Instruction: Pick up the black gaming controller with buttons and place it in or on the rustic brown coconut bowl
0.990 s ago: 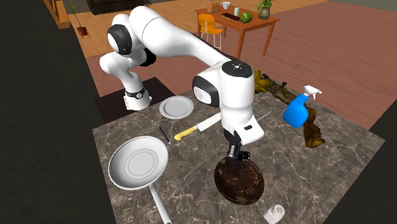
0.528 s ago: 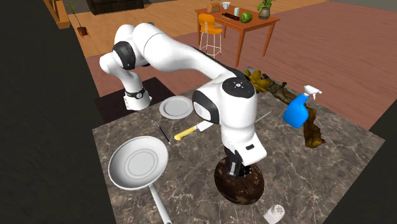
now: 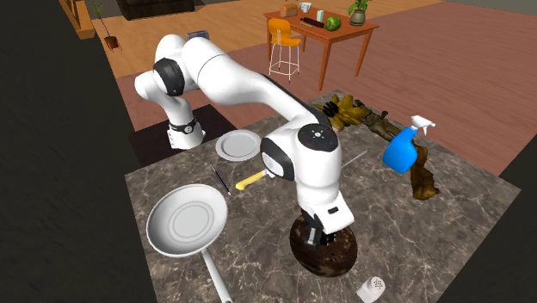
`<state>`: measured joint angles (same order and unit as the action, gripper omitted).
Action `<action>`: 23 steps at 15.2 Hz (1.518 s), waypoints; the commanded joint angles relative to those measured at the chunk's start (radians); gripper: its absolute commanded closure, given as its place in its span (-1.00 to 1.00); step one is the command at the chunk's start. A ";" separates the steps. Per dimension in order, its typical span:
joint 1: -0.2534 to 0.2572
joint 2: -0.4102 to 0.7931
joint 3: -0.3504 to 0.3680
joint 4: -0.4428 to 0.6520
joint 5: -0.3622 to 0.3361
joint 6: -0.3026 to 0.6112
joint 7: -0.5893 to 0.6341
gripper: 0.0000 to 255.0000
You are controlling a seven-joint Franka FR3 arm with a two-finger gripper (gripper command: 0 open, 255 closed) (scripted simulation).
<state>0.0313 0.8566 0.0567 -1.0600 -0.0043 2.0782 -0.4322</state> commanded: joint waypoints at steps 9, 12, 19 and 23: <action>0.001 0.009 0.000 -0.015 0.000 0.025 0.001 1.00; 0.001 0.009 0.000 -0.015 0.000 0.025 0.001 -1.00; -0.003 -0.066 0.001 -0.019 0.002 -0.046 0.000 -1.00; -0.003 -0.066 0.001 -0.019 0.002 -0.046 0.000 -1.00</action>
<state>0.0280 0.7910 0.0580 -1.0800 -0.0025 2.0337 -0.4326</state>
